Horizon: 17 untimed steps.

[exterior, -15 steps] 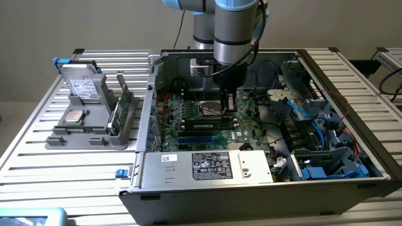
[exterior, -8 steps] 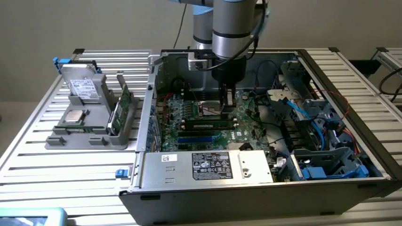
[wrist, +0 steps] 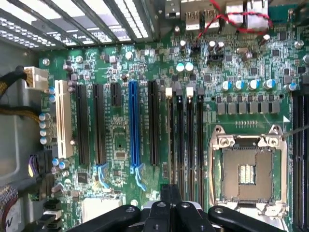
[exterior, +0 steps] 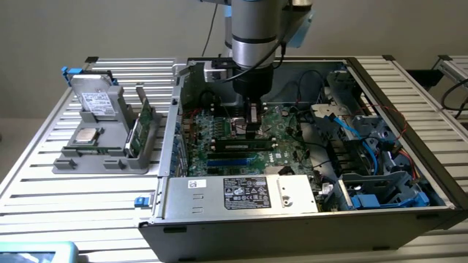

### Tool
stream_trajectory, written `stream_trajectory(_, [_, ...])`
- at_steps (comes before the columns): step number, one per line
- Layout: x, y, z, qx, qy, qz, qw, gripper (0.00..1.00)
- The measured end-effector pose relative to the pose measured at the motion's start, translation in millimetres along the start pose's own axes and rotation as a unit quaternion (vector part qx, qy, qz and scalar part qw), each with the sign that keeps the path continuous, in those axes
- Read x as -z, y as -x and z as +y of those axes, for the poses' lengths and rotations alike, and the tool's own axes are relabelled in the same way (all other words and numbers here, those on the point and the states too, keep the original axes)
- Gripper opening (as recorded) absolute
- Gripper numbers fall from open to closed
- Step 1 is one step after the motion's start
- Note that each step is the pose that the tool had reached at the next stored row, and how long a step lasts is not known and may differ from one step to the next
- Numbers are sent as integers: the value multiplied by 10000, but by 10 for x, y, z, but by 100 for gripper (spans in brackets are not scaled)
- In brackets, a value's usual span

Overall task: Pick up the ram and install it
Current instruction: 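Press down the ram until it locks into place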

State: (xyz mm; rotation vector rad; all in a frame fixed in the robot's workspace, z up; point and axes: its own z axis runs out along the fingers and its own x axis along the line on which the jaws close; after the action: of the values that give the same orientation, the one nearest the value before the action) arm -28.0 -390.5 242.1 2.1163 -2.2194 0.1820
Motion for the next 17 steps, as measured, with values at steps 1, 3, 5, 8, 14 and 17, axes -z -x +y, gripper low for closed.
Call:
stream_trajectory(1, [1,-2,43,0,-1,0,10000,11])
stream_trajectory(3, [1,-6,107,0,-1,0,10000,11])
stream_trajectory(5, [-3,-8,140,0,-2,-1,10000,11])
stream_trajectory(8, [-7,-10,175,0,0,0,10000,11])
stream_trajectory(14, [-17,-13,239,3,22,1,10000,11])
stream_trajectory(17, [-22,-14,270,5,39,2,10000,11])
